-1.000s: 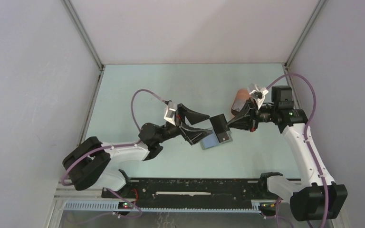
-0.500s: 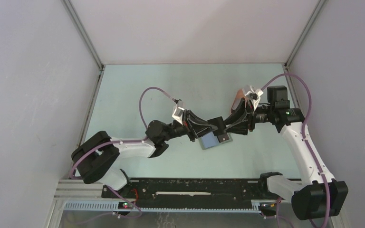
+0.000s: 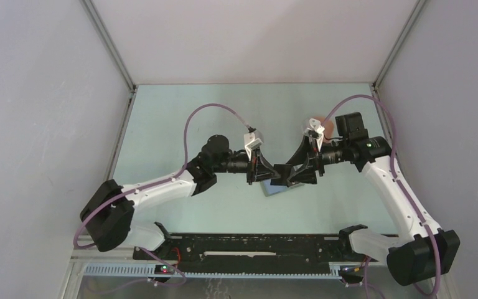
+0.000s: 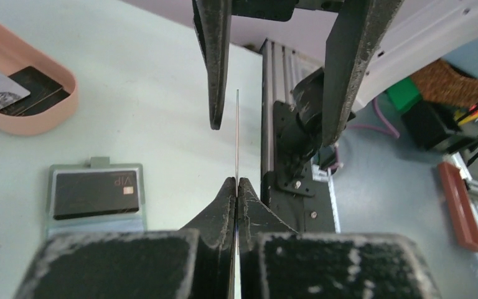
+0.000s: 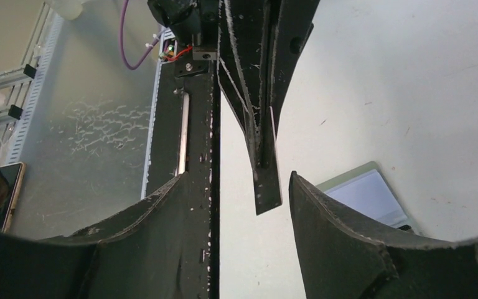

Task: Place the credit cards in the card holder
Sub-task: Insert the credit card into the card holder.

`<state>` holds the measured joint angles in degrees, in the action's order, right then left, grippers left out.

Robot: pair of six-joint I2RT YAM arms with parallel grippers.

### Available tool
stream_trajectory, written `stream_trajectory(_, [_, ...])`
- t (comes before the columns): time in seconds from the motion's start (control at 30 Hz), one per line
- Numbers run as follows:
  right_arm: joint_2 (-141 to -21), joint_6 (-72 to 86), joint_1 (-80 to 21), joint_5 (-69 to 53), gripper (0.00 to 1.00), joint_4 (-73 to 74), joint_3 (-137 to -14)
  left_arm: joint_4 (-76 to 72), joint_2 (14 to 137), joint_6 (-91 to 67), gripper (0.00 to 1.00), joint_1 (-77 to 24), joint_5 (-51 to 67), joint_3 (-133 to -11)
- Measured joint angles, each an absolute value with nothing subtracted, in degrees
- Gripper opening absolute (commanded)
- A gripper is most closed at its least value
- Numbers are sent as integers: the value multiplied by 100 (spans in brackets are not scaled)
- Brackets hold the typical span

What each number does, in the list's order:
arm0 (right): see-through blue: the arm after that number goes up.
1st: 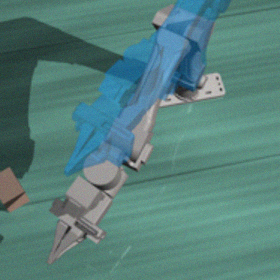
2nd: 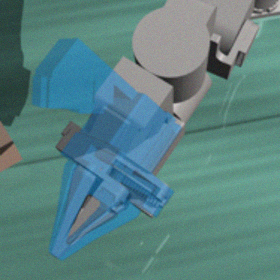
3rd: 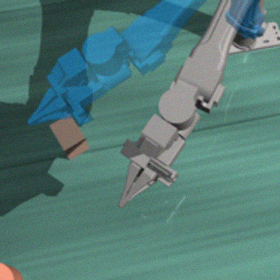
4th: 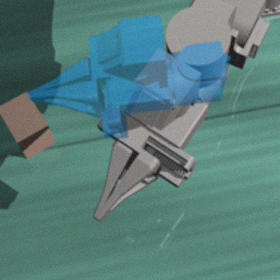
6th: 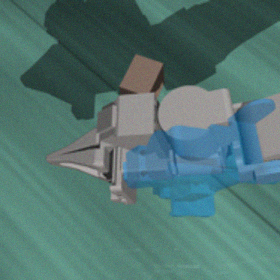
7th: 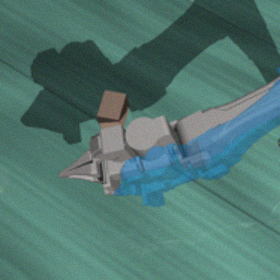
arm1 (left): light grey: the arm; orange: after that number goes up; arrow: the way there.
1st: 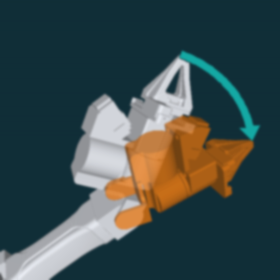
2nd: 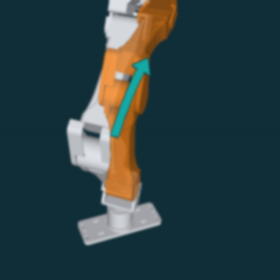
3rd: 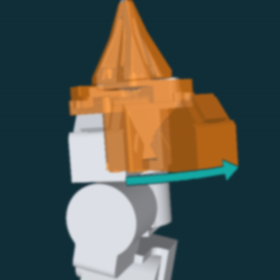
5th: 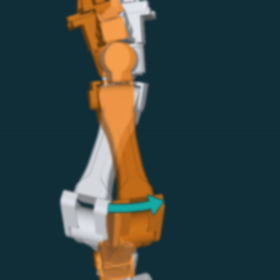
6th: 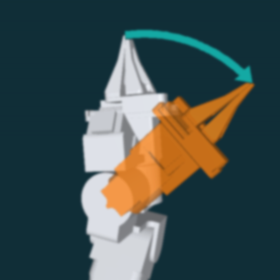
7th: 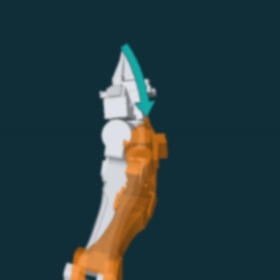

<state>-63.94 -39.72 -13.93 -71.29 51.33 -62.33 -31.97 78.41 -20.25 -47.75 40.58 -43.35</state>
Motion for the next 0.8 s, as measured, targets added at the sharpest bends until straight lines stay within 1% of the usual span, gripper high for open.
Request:
stream_trajectory(0.1, [-6563,-4003,-1466,-7022,60,5207,-6243,-2383,7787,-1614,0,-4775,4132,-4595])
stream_trajectory(0.13, [-6637,-4003,-1503,-6987,57,5238,-6243,-2204,7773,-1511,0,-4775,4152,-4626])
stream_trajectory(0.2, [-6737,-4003,-1551,-6947,47,5260,-6243,-1927,7767,-1356,0,-4775,4200,-4637])
stream_trajectory(0.3, [-6842,-4003,-1612,-6934,29,5290,-6243,-1610,7767,-1214,0,-4775,4230,-4639])
stream_trajectory(0.33, [-6864,-3999,-1632,-6914,26,5293,-6243,-1562,7767,-1188,0,-4775,4241,-4639])
stream_trajectory(0.43, [-6954,-3979,-1688,-6838,25,5290,-6243,-1494,7765,-1149,0,-4777,4287,-4639])
stream_trajectory(0.53, [-7096,-3977,-1765,-6801,34,5290,-6243,-1431,7767,-1153,0,-4777,4292,-4639])
stream_trajectory(0.57, [-7166,-3972,-1800,-6792,35,5293,-6243,-1439,7767,-1153,0,-4777,4289,-4639])
stream_trajectory(0.67, [-7247,-3970,-1848,-6790,34,5297,-6243,-1533,7756,-1166,0,-4777,4285,-4639])
stream_trajectory(0.73, [-7266,-3972,-1859,-6792,28,5299,-6243,-1614,7745,-1201,0,-4777,4283,-4639])
stream_trajectory(0.77, [-7266,-3972,-1859,-6792,22,5299,-6243,-1649,7734,-1212,0,-4777,4283,-4639])
stream_trajectory(0.8, [-7266,-3981,-1859,-6794,12,5297,-6243,-1693,7723,-1227,0,-4777,4283,-4639])
